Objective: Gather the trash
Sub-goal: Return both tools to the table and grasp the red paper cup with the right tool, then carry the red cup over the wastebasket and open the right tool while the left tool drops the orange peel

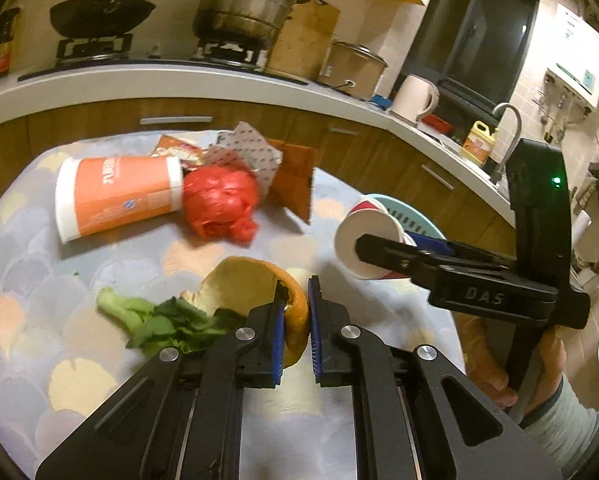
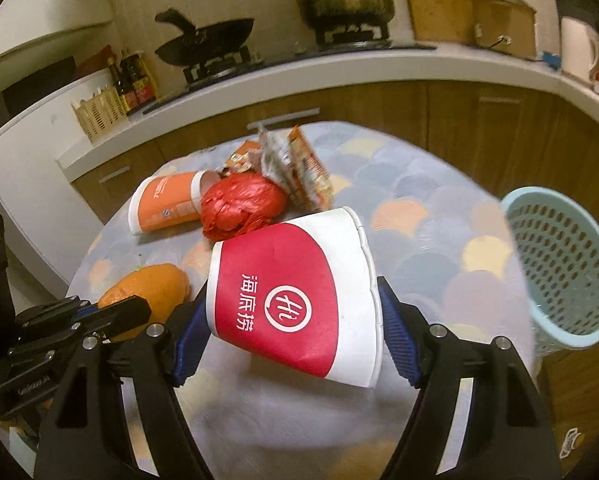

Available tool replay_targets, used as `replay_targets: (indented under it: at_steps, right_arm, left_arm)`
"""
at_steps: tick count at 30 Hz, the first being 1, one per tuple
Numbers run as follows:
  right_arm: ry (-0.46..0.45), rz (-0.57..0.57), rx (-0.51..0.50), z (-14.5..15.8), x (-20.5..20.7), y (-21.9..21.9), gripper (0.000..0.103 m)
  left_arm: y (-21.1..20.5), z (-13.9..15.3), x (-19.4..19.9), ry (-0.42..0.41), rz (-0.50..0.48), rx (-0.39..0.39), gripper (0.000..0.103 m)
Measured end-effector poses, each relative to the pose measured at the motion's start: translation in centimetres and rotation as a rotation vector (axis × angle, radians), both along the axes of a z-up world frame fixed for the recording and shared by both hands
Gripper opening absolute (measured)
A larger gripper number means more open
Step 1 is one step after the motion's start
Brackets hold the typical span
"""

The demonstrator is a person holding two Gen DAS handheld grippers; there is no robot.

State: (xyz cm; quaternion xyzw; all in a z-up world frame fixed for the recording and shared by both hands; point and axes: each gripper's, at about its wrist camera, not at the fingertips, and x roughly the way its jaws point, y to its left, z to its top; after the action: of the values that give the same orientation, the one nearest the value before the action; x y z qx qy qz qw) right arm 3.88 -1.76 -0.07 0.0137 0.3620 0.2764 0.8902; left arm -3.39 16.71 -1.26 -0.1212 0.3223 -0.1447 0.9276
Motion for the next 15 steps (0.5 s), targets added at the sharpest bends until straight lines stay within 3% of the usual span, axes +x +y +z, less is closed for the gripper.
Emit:
replay_targets:
  at_steps: [12, 15]
  right_arm:
    - [-0.093, -0.101, 0.026, 2.9, -0.7, -5.7, 0.072]
    - [-0.094, -0.126, 0.025, 2.8, -0.6, -6.9, 0.072]
  left_arm:
    - [-2.1, 5.6, 0.6, -0.118, -0.139, -0.123, 0.008]
    - [-3.0, 6.0, 1.3, -0.128, -0.157, -0.115, 0.008]
